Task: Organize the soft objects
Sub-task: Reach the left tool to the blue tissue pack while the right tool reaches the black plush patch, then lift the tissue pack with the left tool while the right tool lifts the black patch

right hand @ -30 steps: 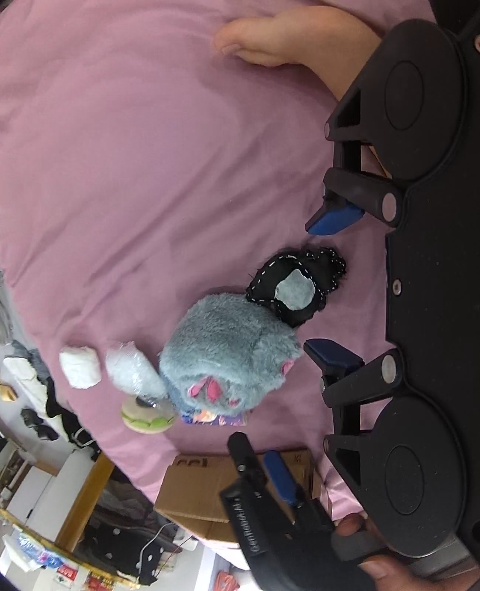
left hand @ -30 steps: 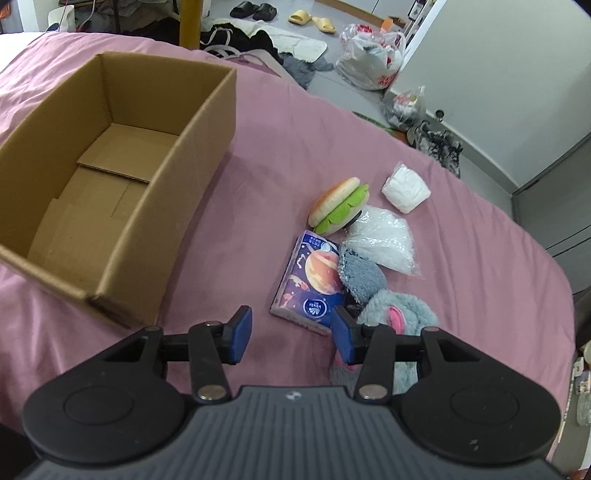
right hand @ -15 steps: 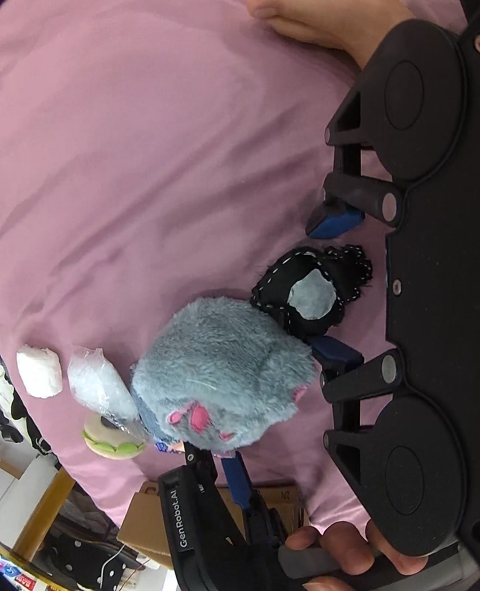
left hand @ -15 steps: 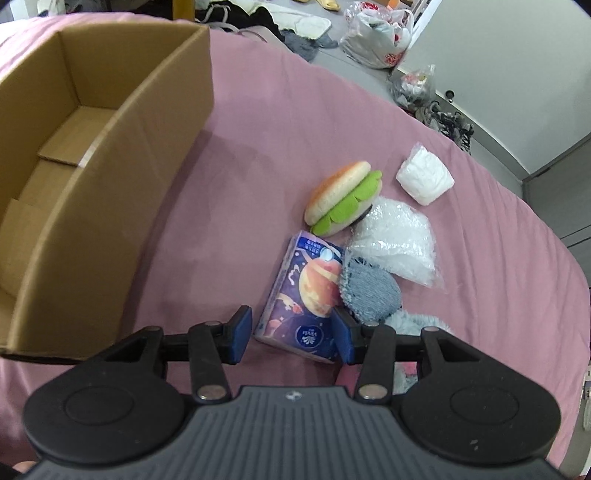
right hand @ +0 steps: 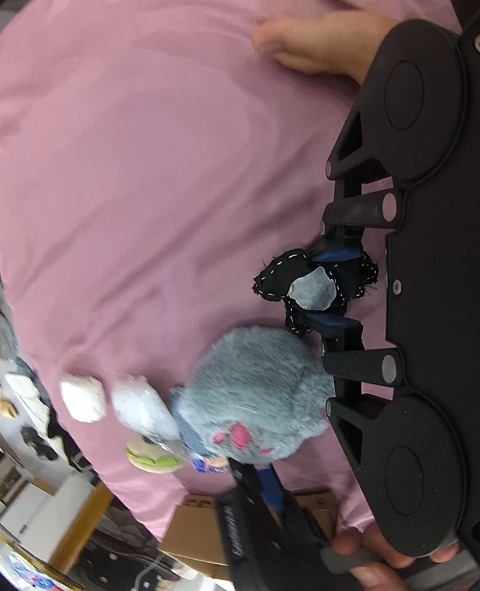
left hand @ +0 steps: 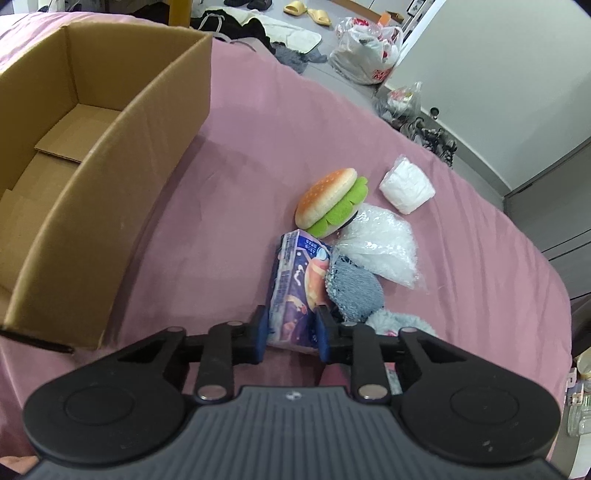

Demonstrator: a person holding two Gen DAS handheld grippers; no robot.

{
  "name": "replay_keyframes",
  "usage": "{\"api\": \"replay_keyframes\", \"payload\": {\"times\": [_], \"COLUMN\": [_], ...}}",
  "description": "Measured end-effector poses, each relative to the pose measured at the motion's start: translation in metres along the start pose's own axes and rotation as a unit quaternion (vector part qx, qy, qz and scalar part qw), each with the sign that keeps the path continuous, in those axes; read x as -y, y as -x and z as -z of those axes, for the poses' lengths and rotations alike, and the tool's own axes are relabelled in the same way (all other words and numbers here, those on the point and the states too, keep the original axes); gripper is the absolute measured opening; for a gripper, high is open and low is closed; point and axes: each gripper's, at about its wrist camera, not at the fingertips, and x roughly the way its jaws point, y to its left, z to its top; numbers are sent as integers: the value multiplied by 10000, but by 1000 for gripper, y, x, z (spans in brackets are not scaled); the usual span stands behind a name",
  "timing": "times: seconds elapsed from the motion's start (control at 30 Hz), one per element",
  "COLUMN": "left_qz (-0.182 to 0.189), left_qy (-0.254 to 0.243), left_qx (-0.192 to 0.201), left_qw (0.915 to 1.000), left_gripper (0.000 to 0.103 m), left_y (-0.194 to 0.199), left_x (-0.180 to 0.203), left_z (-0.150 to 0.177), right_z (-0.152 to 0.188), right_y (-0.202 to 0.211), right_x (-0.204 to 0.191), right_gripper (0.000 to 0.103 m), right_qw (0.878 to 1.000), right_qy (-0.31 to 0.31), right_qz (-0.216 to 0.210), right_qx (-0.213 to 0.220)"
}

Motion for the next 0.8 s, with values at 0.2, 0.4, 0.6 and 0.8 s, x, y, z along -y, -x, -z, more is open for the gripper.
{"api": "replay_keyframes", "payload": {"times": [0.2,0.4,0.6,0.8], "left_qz": [58,156,274,328], "left_qy": [-5,-21,-24,-58], "left_qx": [175,366,588,788], "left_qw": [9998,9992,9979,9963], "left_gripper": [18,17,17,17], "left_y": [20,44,70,95], "left_x": [-1,-2,-3,-6], "left_z": [2,7,12,16], "right_z": [-2,-3,-5,-7], "right_y": [17,31,47,63], "right_x": [7,2,-7,-15], "right_gripper": [28,28,28,28], "right_qw": [9991,9971,9922,9864], "right_qy": [-140,-67,150,274], "right_qz": [119,122,87,-65], "right_qx": [371,754,1233,1621]}}
